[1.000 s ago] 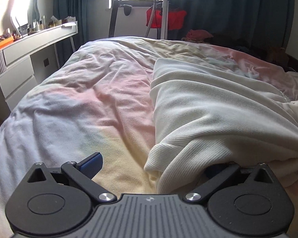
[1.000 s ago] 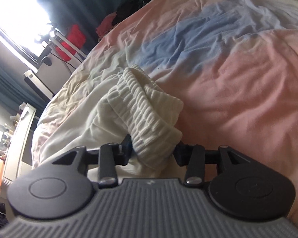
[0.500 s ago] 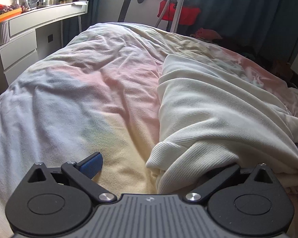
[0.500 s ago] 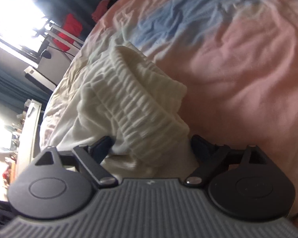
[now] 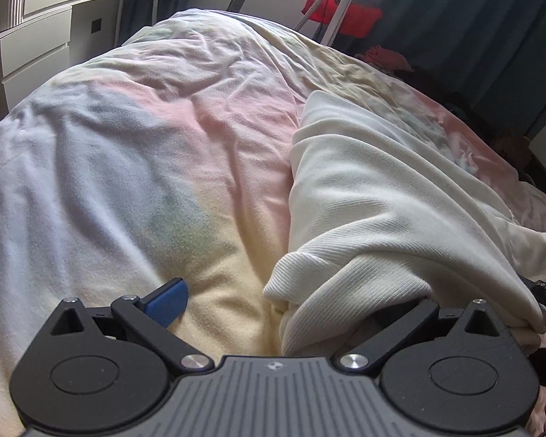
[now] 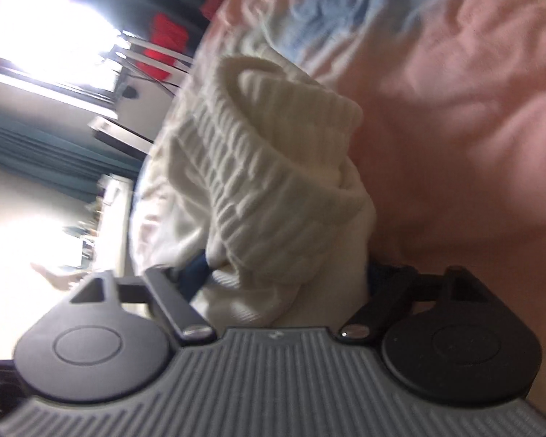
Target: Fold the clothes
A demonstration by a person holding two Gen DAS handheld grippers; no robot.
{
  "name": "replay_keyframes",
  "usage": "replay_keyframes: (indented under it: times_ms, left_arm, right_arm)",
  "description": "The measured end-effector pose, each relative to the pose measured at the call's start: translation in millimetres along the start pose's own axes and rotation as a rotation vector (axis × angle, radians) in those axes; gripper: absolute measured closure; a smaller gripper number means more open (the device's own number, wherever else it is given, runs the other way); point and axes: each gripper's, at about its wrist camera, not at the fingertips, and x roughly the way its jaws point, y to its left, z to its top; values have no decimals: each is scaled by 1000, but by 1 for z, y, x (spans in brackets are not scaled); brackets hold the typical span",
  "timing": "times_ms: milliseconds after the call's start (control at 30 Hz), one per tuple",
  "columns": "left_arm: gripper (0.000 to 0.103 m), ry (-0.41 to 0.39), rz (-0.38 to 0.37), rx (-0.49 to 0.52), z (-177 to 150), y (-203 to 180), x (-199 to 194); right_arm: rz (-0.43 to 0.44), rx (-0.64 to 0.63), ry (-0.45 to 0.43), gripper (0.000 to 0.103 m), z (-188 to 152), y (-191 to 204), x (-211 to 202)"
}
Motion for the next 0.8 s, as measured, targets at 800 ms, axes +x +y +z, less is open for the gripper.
replay_keyframes:
  times_ms: [800]
  left_arm:
    - [13,156,-568,-305,35,40,35]
  right_arm:
    - [-40,-58,-99,61,-1,7,-17]
